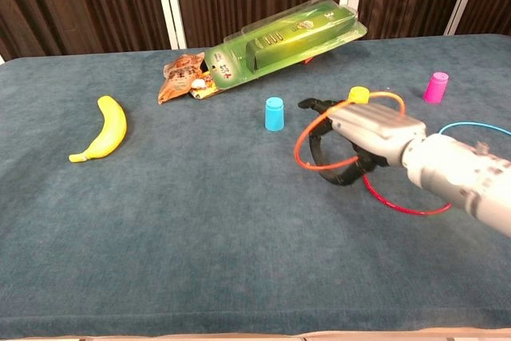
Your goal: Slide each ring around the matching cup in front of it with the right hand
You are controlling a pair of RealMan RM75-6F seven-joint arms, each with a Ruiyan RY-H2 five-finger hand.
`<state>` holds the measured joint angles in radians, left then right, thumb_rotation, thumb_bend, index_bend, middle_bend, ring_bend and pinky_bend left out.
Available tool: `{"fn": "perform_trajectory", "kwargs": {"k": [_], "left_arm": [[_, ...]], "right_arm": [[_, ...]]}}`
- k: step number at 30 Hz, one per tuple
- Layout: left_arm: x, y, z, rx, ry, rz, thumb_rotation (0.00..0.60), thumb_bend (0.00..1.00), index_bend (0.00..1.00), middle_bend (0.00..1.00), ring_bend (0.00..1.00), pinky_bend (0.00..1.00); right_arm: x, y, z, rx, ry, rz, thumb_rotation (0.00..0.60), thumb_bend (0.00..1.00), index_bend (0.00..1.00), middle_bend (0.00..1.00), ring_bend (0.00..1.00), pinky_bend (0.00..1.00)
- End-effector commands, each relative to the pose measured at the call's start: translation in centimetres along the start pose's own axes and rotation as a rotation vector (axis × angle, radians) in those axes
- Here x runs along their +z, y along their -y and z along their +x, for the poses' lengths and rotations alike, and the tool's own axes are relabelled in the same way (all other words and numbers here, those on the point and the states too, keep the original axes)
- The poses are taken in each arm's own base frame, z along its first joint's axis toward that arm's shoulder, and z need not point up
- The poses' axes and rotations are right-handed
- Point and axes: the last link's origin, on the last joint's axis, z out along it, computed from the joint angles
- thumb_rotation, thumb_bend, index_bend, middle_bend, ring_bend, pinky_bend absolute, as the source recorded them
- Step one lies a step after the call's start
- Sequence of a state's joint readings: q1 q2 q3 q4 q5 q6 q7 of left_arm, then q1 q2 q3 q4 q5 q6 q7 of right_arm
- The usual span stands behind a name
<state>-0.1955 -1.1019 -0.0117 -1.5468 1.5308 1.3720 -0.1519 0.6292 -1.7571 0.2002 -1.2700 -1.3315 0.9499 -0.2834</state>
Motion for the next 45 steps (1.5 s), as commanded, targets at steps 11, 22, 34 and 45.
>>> {"fn": "perform_trajectory", "kwargs": {"k": [11,22,34,45], "left_arm": [[0.6,0.4,0.0,-0.001,0.016,0.023,0.6,0.45,0.0,0.0,0.0,0.02],[0.6,0.7,0.0,-0.003,0.026,0.045,0.6,0.45,0.0,0.0,0.0,0.02],[0.6,0.5,-0.1,0.0,0.035,0.045,0.6,0.45,0.0,0.0,0.0,0.03],[0.3,0.4,0.1,-0.005,0.023,0.034,0.6,0.45,0.0,0.0,0.0,0.03]], "right_arm": [[7.5,0.4,2.2,-0.009,0.051,-0.072,0.6,0.48,0.8,0.04,0.0,0.0],[9.2,1.4,2.1,-0.034,0.065,-0.075,0.6,0.48,0.51,0.04,0.0,0.0],[9.6,1.5,3.3,-0.038,0.037,-0.096,0.6,0.48,0.2,0.0,0.0,0.0],[3.3,-0.3,6.1,0.026,-0.102,-0.06,0.6,0.48,0.13,0.0,0.0,0.0]]}}
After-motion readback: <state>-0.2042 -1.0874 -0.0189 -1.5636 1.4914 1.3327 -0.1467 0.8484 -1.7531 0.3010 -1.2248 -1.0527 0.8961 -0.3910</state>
